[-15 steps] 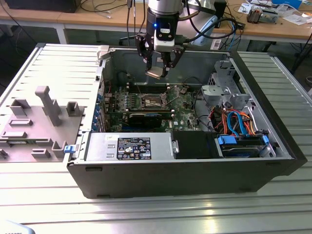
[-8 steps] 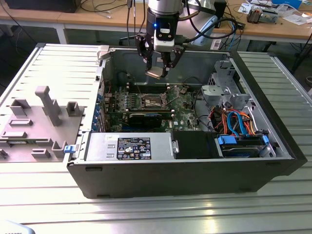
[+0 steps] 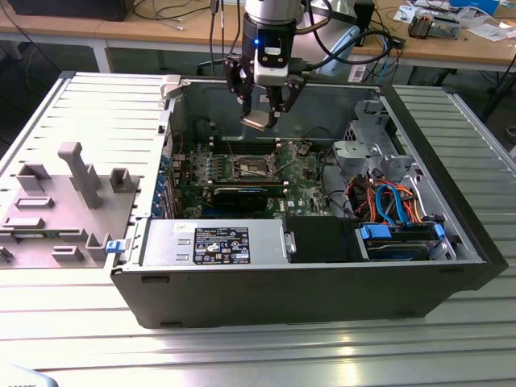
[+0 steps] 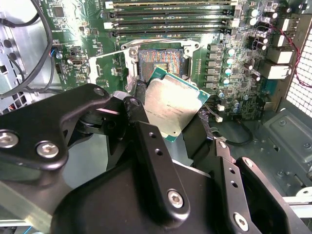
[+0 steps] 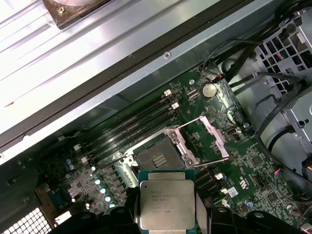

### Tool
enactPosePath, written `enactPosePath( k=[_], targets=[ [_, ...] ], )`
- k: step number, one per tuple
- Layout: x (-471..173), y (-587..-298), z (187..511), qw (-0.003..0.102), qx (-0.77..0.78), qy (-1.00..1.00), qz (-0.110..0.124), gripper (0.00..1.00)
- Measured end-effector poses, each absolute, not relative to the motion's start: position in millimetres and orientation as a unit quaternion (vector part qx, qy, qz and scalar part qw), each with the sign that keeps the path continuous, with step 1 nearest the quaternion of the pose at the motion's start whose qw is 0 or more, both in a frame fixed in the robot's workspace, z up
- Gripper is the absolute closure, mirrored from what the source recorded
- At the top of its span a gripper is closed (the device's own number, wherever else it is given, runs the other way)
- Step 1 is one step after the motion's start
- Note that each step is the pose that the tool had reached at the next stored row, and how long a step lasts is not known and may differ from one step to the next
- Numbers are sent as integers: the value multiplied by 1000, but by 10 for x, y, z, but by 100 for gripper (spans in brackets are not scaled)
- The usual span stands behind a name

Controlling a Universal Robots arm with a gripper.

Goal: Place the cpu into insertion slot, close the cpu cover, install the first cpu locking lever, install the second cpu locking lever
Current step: 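Place the cpu into insertion slot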

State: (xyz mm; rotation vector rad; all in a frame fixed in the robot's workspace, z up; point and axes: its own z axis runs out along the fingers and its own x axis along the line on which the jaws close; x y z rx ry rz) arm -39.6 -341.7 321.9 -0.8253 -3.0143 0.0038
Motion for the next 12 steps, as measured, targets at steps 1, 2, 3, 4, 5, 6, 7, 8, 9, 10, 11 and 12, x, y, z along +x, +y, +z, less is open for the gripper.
enactPosePath(
  k=[1,2,3,4,5,6,7,8,9,10,11,12],
  targets=[
    [-396,-3417,3219,8,-264,-964,1,45],
    [-396,-3417,3219,8,-264,-964,1,45],
    [-396,-3417,3219,8,-265,-964,1,45],
    [-396,-3418,3219,8,-265,-964,1,45],
    [-396,-3417,3219,8,-265,-964,1,45],
    [-396,-3418,3219,8,-266,-964,1,45],
    [-396,-3417,3218,8,-267,-964,1,45],
    [-396,-3418,3219,8,-267,-964,1,45],
    [-396,-3417,3218,8,-267,-964,1,45],
    [-396,-3418,3218,8,-267,-964,1,45],
    [-396,-3418,3218,8,-267,-964,1,45],
    [-396,-3417,3218,8,-267,-964,1,45]
  ],
)
